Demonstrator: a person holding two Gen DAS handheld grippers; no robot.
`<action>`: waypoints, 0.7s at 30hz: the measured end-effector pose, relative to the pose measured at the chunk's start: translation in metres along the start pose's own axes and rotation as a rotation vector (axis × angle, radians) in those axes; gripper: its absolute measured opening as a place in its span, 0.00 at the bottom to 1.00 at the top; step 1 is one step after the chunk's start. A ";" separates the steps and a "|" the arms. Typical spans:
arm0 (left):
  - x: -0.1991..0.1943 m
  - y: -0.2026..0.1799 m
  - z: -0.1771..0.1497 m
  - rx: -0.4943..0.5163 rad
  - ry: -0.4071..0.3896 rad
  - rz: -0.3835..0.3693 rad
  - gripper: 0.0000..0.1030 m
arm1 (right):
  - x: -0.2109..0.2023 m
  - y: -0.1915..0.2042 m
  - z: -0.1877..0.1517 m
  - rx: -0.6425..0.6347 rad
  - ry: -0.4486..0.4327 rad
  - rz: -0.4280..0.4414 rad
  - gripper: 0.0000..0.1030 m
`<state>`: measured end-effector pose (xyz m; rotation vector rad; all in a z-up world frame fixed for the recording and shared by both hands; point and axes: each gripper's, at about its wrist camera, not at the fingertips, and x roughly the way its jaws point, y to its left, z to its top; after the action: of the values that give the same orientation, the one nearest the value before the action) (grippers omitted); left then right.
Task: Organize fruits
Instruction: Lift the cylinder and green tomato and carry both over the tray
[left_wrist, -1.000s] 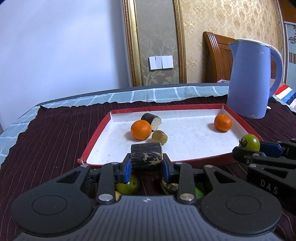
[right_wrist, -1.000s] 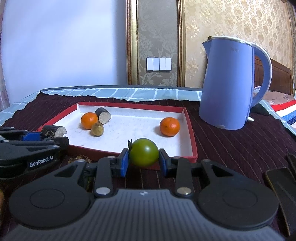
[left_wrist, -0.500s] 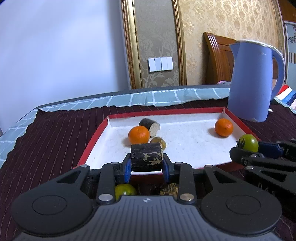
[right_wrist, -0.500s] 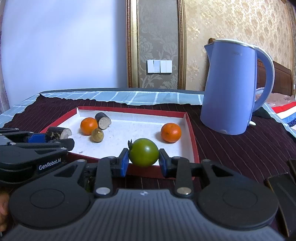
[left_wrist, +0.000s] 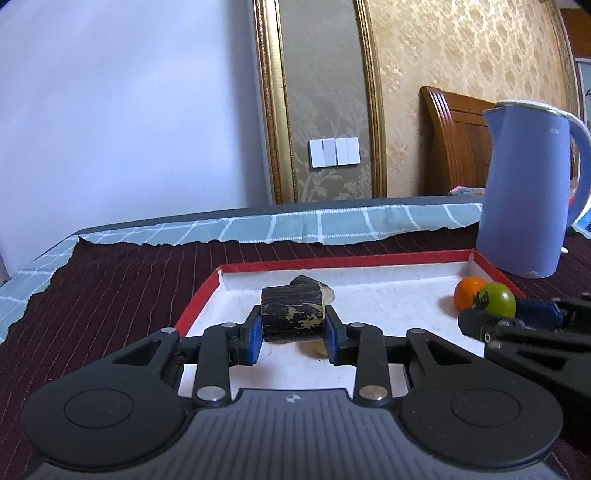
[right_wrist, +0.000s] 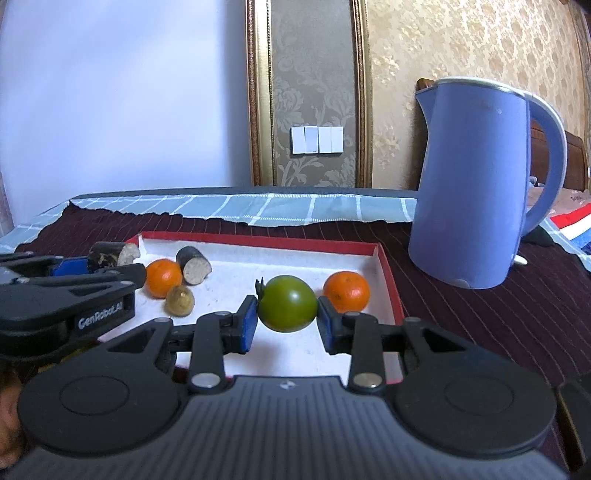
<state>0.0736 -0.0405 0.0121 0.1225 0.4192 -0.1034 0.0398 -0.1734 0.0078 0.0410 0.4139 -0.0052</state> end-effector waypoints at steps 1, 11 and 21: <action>0.003 0.000 -0.001 0.001 0.009 -0.002 0.31 | 0.003 0.000 0.000 0.002 -0.001 0.003 0.31; 0.010 0.004 -0.001 -0.001 0.007 0.021 0.31 | 0.014 0.001 -0.001 0.006 -0.018 0.009 0.31; 0.020 0.007 0.001 -0.017 0.051 0.042 0.31 | 0.017 0.001 -0.001 0.004 -0.003 0.004 0.31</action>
<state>0.0933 -0.0347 0.0051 0.1178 0.4678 -0.0560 0.0551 -0.1724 0.0003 0.0457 0.4109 -0.0017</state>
